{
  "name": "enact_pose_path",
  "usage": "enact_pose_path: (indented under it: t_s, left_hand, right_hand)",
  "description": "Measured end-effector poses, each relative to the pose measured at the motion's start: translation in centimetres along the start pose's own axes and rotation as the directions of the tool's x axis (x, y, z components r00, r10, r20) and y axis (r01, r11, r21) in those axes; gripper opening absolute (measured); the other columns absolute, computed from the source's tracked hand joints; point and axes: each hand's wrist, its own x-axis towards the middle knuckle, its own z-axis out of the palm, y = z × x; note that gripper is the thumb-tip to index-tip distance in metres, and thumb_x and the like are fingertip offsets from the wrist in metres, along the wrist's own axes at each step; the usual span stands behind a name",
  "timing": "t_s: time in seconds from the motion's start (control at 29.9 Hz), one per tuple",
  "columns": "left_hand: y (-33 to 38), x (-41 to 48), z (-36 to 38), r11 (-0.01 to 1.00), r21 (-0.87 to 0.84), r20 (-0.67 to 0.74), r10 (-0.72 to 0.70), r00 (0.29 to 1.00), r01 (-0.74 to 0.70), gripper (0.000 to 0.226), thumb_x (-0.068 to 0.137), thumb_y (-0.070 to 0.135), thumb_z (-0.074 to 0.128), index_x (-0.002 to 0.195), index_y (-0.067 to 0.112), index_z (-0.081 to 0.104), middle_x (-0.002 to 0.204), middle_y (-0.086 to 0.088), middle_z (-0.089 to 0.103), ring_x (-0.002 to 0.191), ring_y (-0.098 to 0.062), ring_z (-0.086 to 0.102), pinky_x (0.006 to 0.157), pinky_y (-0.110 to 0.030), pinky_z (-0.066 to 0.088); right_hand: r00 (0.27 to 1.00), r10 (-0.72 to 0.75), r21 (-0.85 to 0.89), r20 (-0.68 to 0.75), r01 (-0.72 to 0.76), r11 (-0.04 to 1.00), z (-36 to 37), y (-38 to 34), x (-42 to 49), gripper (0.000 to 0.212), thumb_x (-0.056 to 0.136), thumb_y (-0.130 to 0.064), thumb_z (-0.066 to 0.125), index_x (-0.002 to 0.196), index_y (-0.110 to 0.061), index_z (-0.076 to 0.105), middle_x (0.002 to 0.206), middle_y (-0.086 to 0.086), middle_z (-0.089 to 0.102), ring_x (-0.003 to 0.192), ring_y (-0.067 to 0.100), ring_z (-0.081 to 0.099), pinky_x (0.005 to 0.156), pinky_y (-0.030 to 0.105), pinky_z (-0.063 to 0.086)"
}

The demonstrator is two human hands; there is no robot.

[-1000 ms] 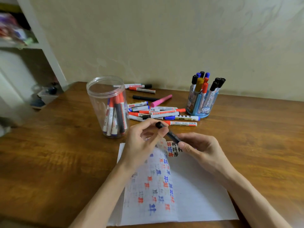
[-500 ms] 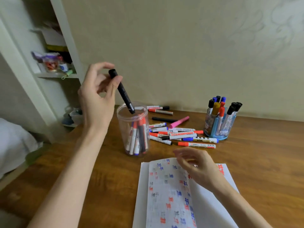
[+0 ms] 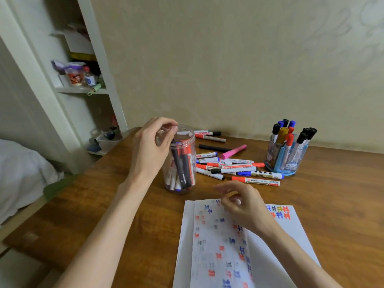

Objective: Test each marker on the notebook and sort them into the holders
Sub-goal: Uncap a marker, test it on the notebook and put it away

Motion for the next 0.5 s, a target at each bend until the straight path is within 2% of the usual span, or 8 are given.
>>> enact_pose_path:
  t_s: [0.1, 0.13, 0.2, 0.27, 0.4, 0.5]
  left_hand:
    - [1.3, -1.7, 0.2, 0.996, -0.076, -0.096, 0.037, 0.995, -0.045, 0.029, 0.101, 0.03, 0.06, 0.119, 0.01, 0.069, 0.118, -0.002, 0.07, 0.11, -0.005, 0.061, 0.086, -0.001, 0.045]
    - [1.9, -2.4, 0.6, 0.991, -0.109, -0.13, 0.056, 0.99, -0.07, 0.03, 0.101, 0.029, 0.059, 0.118, 0.007, 0.069, 0.117, -0.003, 0.07, 0.11, -0.005, 0.062, 0.087, -0.004, 0.046]
    - [3.3, -3.9, 1.8, 0.977, -0.175, -0.179, 0.088, 0.98, -0.12, 0.021, 0.102, 0.02, 0.061, 0.115, 0.005, 0.069, 0.113, -0.002, 0.069, 0.107, -0.003, 0.062, 0.087, -0.011, 0.049]
    - [4.9, -5.2, 3.6, 0.961, -0.24, -0.171, 0.099, 0.98, -0.139, 0.013, 0.101, 0.008, 0.063, 0.112, 0.006, 0.069, 0.108, 0.001, 0.07, 0.101, -0.004, 0.064, 0.083, -0.017, 0.052]
    - [8.8, -7.6, 7.5, 0.926, -0.364, -0.002, 0.108, 0.994, -0.102, 0.018, 0.1, 0.001, 0.059, 0.109, 0.009, 0.072, 0.108, 0.001, 0.069, 0.1, -0.012, 0.065, 0.073, -0.022, 0.053]
    - [11.2, -9.1, 10.6, 0.899, -0.436, 0.203, 0.049, 0.978, 0.046, 0.021, 0.1, 0.005, 0.059, 0.116, 0.014, 0.069, 0.116, 0.004, 0.065, 0.104, -0.009, 0.064, 0.071, -0.017, 0.054]
  right_hand:
    - [0.994, 0.039, -0.095, -0.103, -0.049, 0.994, -0.6, 1.2, 0.5, 0.026, 0.099, -0.018, 0.07, 0.12, -0.031, 0.075, 0.11, -0.018, 0.067, 0.094, 0.002, 0.065, 0.075, 0.016, 0.056]
    - [0.99, 0.043, -0.137, -0.134, -0.061, 0.989, -0.7, 1.8, 0.8, 0.026, 0.099, -0.02, 0.071, 0.122, -0.03, 0.075, 0.113, -0.015, 0.068, 0.097, 0.004, 0.064, 0.077, 0.016, 0.054]
    - [0.982, 0.034, -0.231, -0.184, -0.077, 0.97, -1.0, 3.1, 1.3, 0.029, 0.097, -0.021, 0.072, 0.125, -0.029, 0.074, 0.122, -0.007, 0.07, 0.11, 0.012, 0.063, 0.087, 0.025, 0.052]
    - [0.973, 0.037, -0.3, -0.228, -0.106, 0.948, -1.5, 4.1, 1.6, 0.033, 0.094, -0.02, 0.072, 0.127, -0.027, 0.073, 0.127, -0.001, 0.07, 0.12, 0.021, 0.06, 0.097, 0.035, 0.049]
    - [0.955, 0.013, -0.407, -0.298, -0.139, 0.903, -3.2, 6.0, 1.5, 0.035, 0.089, -0.019, 0.072, 0.123, -0.021, 0.074, 0.121, 0.005, 0.071, 0.114, 0.03, 0.061, 0.09, 0.045, 0.05]
    - [0.955, -0.004, -0.494, -0.295, -0.149, 0.857, -4.1, 7.7, 1.2, 0.037, 0.089, -0.021, 0.071, 0.125, -0.024, 0.073, 0.115, 0.007, 0.069, 0.11, 0.036, 0.058, 0.082, 0.045, 0.043]
